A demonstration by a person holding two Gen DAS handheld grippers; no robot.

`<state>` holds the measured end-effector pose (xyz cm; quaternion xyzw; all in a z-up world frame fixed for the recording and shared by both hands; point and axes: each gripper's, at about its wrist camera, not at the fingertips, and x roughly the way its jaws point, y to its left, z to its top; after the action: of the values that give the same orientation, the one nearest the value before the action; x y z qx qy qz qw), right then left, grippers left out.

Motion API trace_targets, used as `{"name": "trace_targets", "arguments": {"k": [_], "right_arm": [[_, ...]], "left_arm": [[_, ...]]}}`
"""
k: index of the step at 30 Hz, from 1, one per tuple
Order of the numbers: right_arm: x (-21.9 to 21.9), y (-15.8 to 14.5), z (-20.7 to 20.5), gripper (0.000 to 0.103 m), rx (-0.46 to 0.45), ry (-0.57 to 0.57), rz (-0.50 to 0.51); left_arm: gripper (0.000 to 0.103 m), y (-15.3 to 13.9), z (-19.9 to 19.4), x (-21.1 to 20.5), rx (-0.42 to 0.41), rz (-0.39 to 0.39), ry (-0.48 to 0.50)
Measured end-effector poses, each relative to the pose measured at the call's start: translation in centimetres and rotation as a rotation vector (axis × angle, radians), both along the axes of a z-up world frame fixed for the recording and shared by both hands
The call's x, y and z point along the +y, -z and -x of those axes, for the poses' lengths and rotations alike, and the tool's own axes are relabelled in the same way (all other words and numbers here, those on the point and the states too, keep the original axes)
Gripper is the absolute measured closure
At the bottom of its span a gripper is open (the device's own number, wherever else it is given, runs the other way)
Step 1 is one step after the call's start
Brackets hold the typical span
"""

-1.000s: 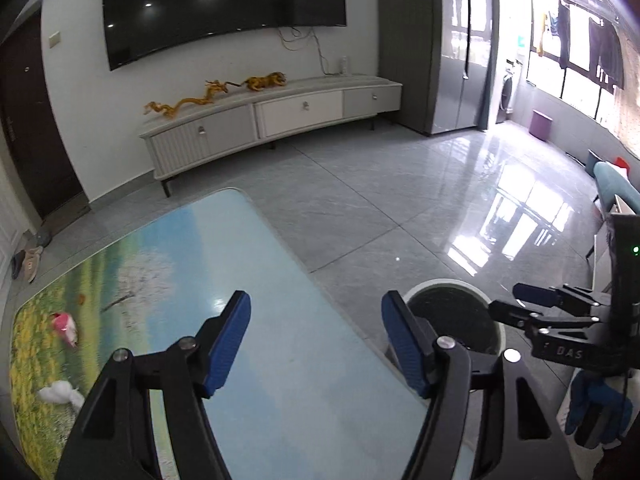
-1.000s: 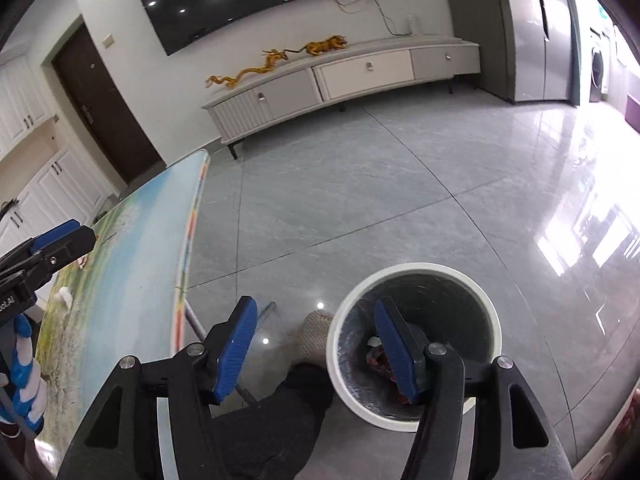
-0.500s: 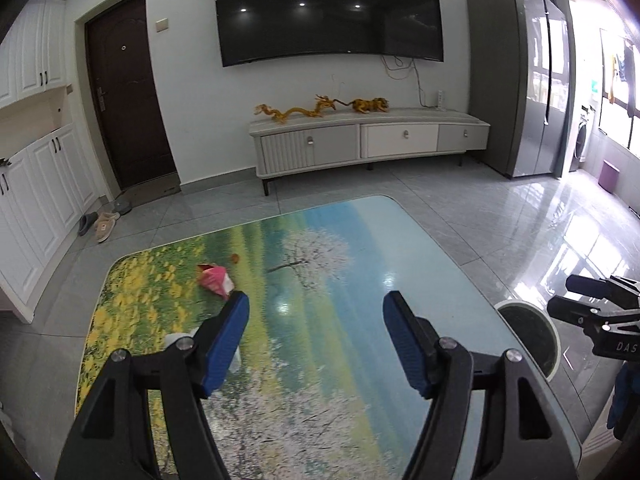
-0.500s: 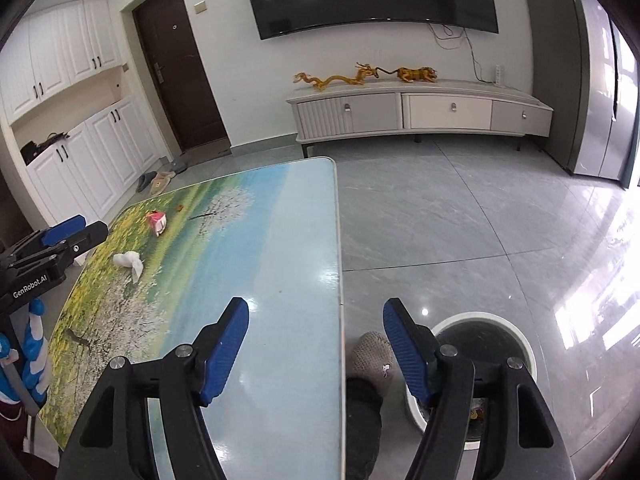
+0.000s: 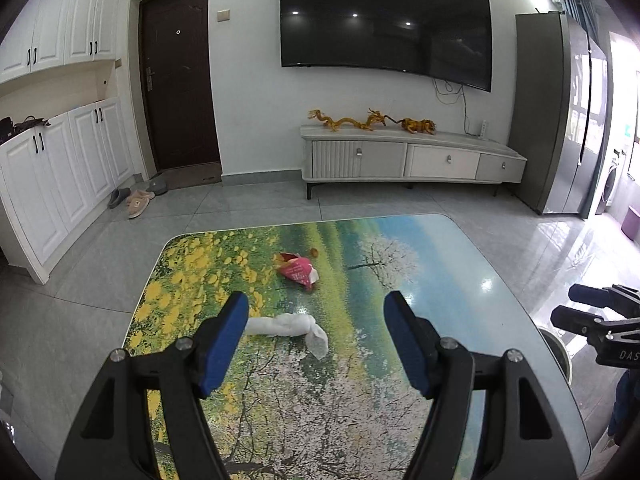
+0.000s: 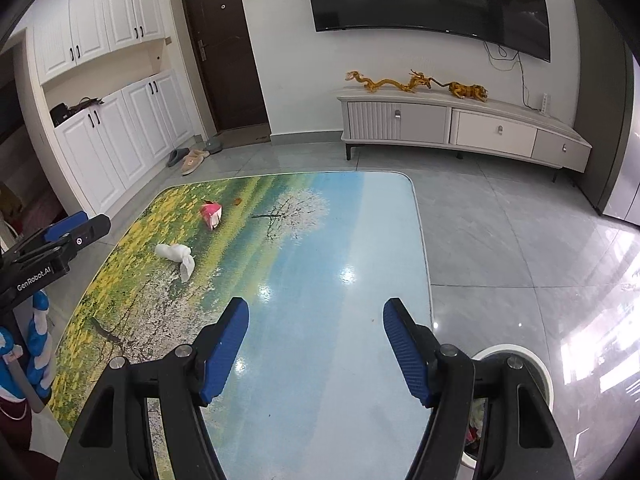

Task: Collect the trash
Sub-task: 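Move both open tools back to the table toward the white tissue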

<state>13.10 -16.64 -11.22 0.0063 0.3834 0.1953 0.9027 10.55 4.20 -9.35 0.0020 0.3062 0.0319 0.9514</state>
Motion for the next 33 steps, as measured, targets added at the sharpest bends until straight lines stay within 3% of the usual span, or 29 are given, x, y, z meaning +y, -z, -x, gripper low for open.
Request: {"name": "trace_targets", "arguments": {"k": [33], "right_arm": [[12.3, 1.6, -7.4, 0.035, 0.05, -0.218, 0.05]], "left_arm": [[0.031, 4.4, -2.8, 9.4, 0.081, 0.062, -0.139]]}}
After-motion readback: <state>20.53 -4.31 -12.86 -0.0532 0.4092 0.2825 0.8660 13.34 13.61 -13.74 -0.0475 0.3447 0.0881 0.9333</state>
